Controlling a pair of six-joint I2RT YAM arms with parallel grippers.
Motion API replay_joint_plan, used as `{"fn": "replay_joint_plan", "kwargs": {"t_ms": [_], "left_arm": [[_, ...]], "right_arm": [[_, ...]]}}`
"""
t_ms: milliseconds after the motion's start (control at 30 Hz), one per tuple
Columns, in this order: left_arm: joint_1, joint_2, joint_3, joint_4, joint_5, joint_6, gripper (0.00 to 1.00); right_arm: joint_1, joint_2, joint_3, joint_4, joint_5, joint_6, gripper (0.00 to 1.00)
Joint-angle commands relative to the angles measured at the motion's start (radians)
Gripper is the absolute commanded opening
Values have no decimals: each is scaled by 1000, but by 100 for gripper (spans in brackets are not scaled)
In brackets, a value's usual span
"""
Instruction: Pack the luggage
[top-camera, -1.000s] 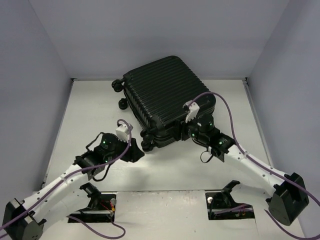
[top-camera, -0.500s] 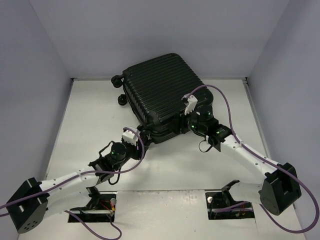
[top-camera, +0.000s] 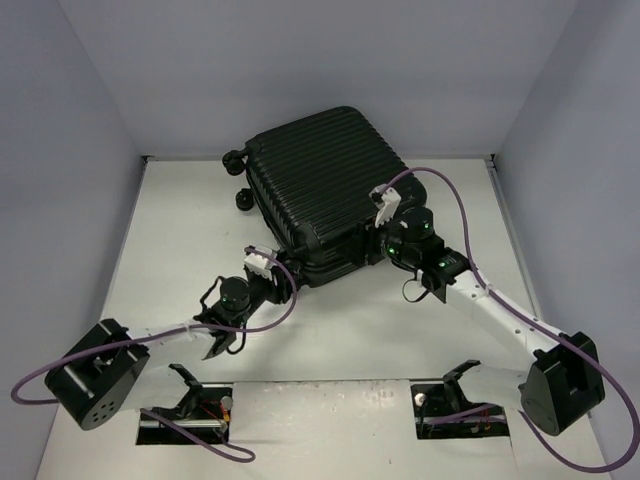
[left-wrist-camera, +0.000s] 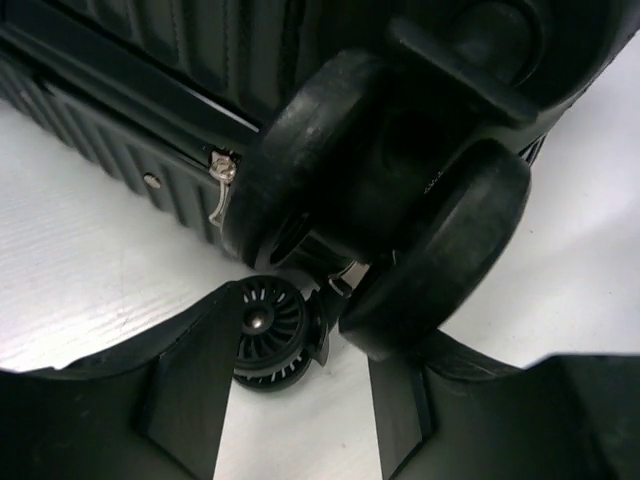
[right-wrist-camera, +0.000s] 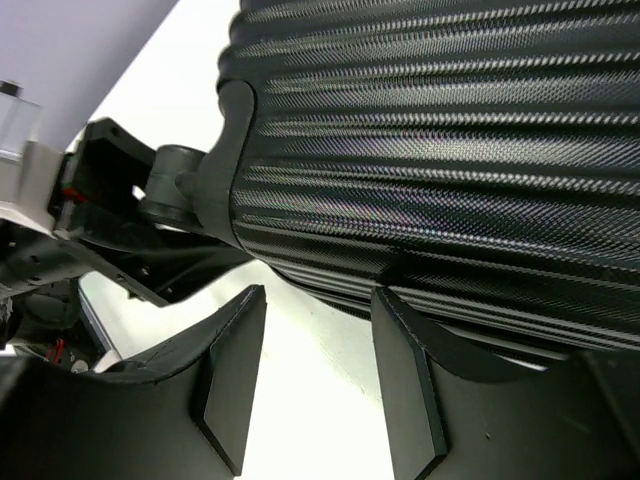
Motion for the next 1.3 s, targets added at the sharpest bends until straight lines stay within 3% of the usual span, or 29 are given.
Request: {"fn": "replay_joint_plan", "kwargs": {"t_ms": [0, 233, 467, 700, 867, 967, 1267], "left_arm": [[18, 39, 44, 231, 104, 26, 46], [21, 135, 74, 290, 196, 37, 45], [24, 151, 93, 308, 125, 86, 45], [24, 204, 122, 315, 151, 98, 26], [42, 192, 117, 313, 147, 101, 19], [51, 175, 113, 315, 125, 100, 0], [80, 129, 90, 322, 90, 88, 0]], "right_arm": [[-13, -53, 10, 102, -33, 1, 43], [-28, -71, -5, 100, -61, 1, 43], [-40, -91, -37, 98, -79, 4, 43], [-51, -108, -40, 89, -87, 1, 43], [-56, -117, -42, 80, -92, -5, 43], [-57, -120, -47, 77, -96, -8, 42], [-63, -120, -54, 66, -102, -14, 42]]}}
